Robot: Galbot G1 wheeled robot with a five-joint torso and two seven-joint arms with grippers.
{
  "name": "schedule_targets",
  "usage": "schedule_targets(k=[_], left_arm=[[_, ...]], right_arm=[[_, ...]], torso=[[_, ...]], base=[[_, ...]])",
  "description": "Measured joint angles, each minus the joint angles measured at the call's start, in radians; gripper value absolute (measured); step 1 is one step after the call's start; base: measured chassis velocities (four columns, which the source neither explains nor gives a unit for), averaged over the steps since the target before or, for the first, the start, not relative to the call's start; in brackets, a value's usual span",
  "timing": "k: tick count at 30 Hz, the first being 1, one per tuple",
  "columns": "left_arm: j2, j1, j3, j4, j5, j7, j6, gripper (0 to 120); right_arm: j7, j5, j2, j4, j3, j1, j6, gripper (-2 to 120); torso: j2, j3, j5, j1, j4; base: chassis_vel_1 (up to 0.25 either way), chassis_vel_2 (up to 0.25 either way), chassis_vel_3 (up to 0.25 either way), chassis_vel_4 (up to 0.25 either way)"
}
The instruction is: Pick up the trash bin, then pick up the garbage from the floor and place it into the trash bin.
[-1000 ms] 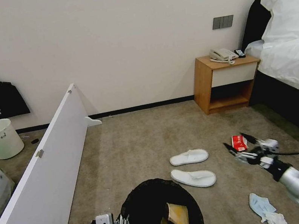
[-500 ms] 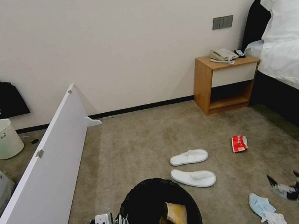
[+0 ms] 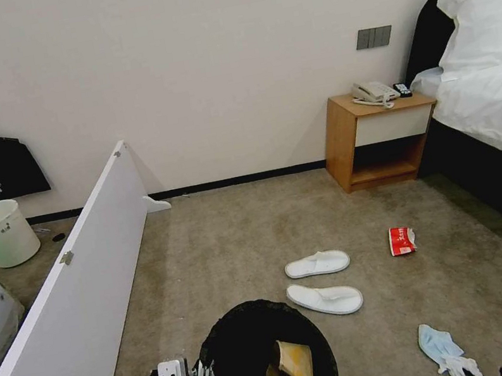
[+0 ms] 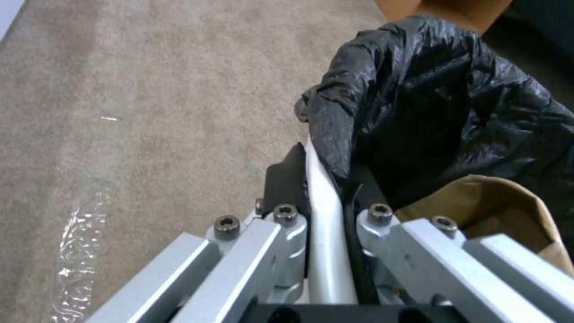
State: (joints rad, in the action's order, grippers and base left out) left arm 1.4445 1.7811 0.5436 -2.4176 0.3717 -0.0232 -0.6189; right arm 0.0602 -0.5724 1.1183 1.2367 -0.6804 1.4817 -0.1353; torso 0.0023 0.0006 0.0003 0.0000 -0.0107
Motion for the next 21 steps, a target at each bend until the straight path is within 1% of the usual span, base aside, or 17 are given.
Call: schedule_targets(k=[2, 7, 13, 15, 16, 17, 18, 19, 21], left_arm=[[0.002, 0.002, 0.001, 0.000, -0.002, 0.000, 0.000, 4], [0.004, 0.002, 0.000, 0.000, -0.004, 0.001, 0.000, 4], [0.006, 0.003, 0.001, 0.000, -0.006, 0.002, -0.001, 4], [0.007, 0.003, 0.001, 0.000, -0.007, 0.002, -0.001, 4], [0.007, 0.003, 0.001, 0.000, -0.007, 0.002, -0.001, 4], [0.008, 0.003, 0.001, 0.001, -0.008, 0.002, -0.001, 4], [0.008, 0.003, 0.001, 0.001, -0.008, 0.002, -0.001, 4], [0.008, 0.003, 0.001, 0.001, -0.008, 0.002, -0.001, 4], [0.009, 0.002, 0.000, 0.004, -0.010, 0.002, -0.001, 4]], right_arm=[[0.007, 0.009, 0.011, -0.047, 0.010, -0.032, 0.000, 100], [0.011, 0.013, 0.027, -0.095, 0.022, -0.075, 0.002, 100], [0.012, 0.013, 0.030, -0.118, 0.029, -0.105, 0.002, 98], [0.012, 0.013, 0.030, -0.131, 0.031, -0.120, 0.003, 88], [0.012, 0.013, 0.030, -0.131, 0.031, -0.120, 0.003, 88], [0.012, 0.011, 0.029, -0.133, 0.031, -0.124, 0.003, 84], [0.012, 0.011, 0.028, -0.133, 0.031, -0.125, 0.003, 78], [0.012, 0.011, 0.028, -0.133, 0.031, -0.125, 0.003, 78], [0.014, 0.010, 0.024, -0.125, 0.033, -0.124, 0.003, 66]], torso=[[0.000, 0.000, -0.0004, 0.000, -0.0001], [0.000, 0.000, -0.0003, 0.000, 0.0000], [0.000, 0.000, -0.0003, 0.000, 0.0000], [0.000, 0.000, -0.0006, 0.000, -0.0002], [0.000, 0.000, -0.0006, 0.000, -0.0002], [0.000, 0.000, -0.0004, 0.000, -0.0001], [0.000, 0.000, -0.0003, 0.000, -0.0001], [0.000, 0.000, -0.0003, 0.000, -0.0001], [0.000, 0.000, -0.0001, 0.000, 0.0000]], base=[[0.000, 0.000, 0.000, 0.000], [0.000, 0.000, 0.000, 0.000], [0.000, 0.000, 0.000, 0.000], [0.000, 0.000, 0.000, 0.000], [0.000, 0.000, 0.000, 0.000], [0.000, 0.000, 0.000, 0.000], [0.000, 0.000, 0.000, 0.000], [0.000, 0.000, 0.000, 0.000], [0.000, 0.000, 0.000, 0.000]])
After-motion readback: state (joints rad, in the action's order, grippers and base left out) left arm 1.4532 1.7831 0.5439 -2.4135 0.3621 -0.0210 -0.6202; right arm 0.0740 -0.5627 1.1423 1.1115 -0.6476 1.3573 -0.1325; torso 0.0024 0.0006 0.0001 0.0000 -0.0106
